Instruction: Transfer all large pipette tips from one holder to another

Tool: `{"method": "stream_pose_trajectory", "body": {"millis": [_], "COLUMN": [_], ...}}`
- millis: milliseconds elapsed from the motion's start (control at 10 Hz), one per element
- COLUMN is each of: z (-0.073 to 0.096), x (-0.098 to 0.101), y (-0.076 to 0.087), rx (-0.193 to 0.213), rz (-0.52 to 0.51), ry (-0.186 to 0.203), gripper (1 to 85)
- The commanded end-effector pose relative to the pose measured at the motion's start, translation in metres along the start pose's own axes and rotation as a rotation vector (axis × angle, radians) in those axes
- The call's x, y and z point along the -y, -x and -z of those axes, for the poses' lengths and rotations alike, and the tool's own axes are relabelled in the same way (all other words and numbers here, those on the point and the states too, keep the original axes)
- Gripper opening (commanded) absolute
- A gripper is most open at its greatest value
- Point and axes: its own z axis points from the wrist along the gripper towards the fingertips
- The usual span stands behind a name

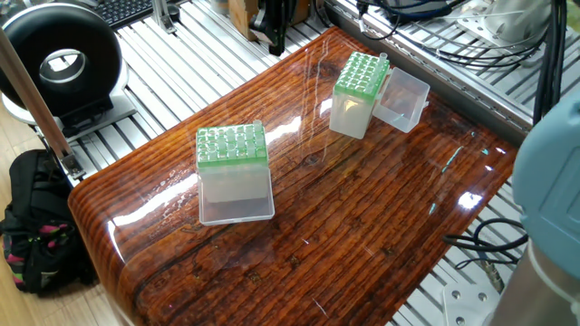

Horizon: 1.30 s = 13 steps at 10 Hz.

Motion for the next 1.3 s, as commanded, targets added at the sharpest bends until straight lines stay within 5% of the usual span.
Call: {"method": "stream_pose_trajectory", "body": {"millis": [0,200,500,600,900,1200], "z": [0.000,0.000,-0.006,-0.012,-0.025,-0.039], "x": [0.000,0.007,-0.017,-0.048,-0.147,-0.204], "y": [-0.009,-0.005,0.000,0.013,0.055,0.046], "rx": [-0.036,-0.022,-0.018,-0.017,0.005,0.002], "rz": [0.076,0.217,0.305,0.284,0.191,0.180], "ry": [0.004,-0.024,0.032,0.067,0.074,0.122], "gripper": [12.3,15.7,20.7,21.0,20.3,20.3]}}
